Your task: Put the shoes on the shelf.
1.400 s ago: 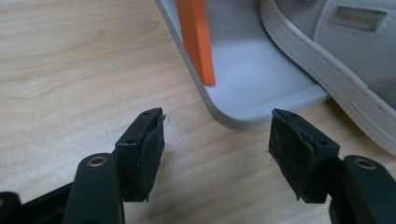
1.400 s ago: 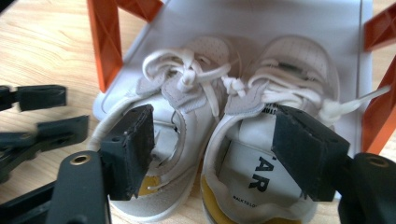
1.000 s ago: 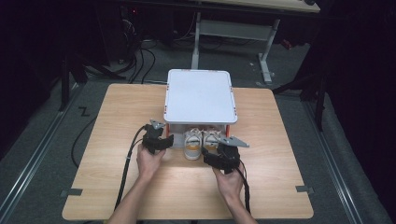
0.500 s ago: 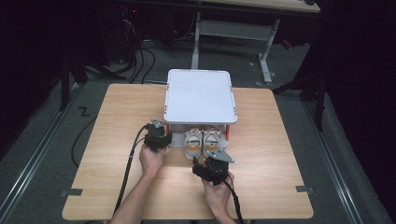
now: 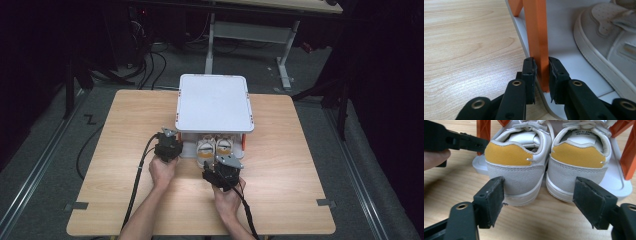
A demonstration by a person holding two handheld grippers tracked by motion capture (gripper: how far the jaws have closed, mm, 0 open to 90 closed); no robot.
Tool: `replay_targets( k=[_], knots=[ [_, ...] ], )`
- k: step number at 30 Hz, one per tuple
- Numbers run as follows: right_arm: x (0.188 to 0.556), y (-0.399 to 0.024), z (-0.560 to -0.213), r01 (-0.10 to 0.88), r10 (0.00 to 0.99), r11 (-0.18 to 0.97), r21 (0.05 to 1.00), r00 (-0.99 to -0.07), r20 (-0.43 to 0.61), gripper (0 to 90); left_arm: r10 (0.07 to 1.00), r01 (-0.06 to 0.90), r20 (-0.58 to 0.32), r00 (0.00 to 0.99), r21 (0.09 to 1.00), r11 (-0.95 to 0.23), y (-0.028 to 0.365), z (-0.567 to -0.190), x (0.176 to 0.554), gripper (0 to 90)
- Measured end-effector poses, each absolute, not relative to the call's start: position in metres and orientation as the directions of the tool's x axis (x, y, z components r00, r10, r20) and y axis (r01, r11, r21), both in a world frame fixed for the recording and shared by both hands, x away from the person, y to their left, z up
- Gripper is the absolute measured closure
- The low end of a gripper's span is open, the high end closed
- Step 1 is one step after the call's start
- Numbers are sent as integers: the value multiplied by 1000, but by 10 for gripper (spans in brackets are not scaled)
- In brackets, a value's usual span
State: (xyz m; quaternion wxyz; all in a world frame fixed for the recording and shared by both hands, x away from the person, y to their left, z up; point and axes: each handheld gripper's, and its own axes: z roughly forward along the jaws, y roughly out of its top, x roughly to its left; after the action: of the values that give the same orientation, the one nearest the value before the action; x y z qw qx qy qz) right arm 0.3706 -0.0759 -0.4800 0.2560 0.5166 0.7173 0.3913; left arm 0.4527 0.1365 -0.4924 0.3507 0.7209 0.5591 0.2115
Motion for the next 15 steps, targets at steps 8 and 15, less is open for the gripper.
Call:
replay_targets(
  k=[8, 15],
  knots=[
    [398, -69, -480, 542, 934, 198, 817, -358, 10, 271, 953, 659, -81, 291, 739, -138, 137, -492, 452, 770],
    [420, -65, -484, 509, 923, 236, 828, -383, -27, 273, 952, 659, -85, 293, 739, -137, 137, -492, 452, 770]
  ],
)
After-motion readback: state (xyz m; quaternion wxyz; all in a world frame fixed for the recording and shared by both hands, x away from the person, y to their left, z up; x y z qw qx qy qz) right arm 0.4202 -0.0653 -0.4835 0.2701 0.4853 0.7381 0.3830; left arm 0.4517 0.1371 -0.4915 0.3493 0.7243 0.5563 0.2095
